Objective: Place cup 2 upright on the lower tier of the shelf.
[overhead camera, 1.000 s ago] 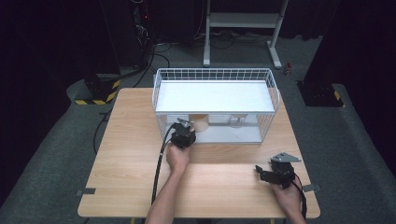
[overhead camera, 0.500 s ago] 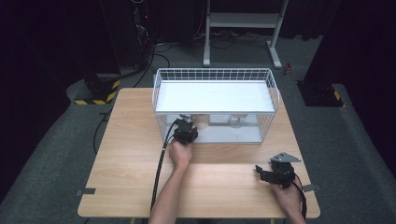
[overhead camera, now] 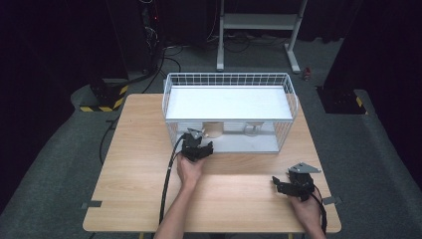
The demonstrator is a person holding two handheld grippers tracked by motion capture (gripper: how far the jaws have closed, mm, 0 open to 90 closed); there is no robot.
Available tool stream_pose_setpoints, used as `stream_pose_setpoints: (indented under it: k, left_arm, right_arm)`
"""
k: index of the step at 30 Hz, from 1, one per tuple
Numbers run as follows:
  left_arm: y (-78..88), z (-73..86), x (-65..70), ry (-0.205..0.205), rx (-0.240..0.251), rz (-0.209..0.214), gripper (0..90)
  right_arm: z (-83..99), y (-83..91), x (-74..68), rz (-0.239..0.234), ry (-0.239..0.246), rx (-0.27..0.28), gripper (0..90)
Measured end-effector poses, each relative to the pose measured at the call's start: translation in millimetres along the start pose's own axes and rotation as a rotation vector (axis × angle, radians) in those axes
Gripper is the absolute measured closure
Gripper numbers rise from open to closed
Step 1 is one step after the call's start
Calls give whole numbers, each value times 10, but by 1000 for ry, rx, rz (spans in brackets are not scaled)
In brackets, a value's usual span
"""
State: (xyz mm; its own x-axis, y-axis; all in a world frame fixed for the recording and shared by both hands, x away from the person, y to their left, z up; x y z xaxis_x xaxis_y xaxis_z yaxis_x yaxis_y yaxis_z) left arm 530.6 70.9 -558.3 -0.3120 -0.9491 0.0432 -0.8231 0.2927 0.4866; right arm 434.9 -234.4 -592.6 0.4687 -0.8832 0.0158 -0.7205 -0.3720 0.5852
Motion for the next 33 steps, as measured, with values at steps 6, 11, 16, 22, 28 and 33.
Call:
stream_pose_setpoints:
  k: [6, 11, 16, 22, 28, 33]
  left_arm:
    - [98, -23, 35, -2, 20, 30, 346]
    - [157, -24, 75, -25, 27, 59, 351]
    - [210, -16, 112, -8, 29, 86, 346]
    - [275, -8, 121, -26, 38, 87, 341]
    - [364, 6, 93, -11, 35, 93, 329]
    - [438, -3, 66, -5, 35, 90, 323]
  right_arm:
    - [0, 0, 0, 0, 1, 0, 259]
    - [0, 0, 0, 1, -2, -1, 258]
    - [-1, -1, 2, 1, 0, 0, 258]
    - [0, 0, 0, 1, -2, -1, 258]
    - [0, 0, 0, 1, -2, -1, 258]
    - [1, 0, -2, 1, -3, -1, 258]
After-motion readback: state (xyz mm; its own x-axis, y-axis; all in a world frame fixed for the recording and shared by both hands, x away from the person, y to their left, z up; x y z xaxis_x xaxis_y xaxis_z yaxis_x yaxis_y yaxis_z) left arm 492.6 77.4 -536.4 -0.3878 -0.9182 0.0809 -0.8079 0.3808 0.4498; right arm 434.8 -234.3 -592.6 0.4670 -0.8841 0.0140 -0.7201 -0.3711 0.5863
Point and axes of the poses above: each handheld gripper's, and its own axes: y roughly backward along the jaws, z roughly out of its underside, x roughly to its right, the point moved 10 cm from there along -y, roughly forward along the jaws, and after that the axes turned 8 degrees about x, right-handed, at the moved point
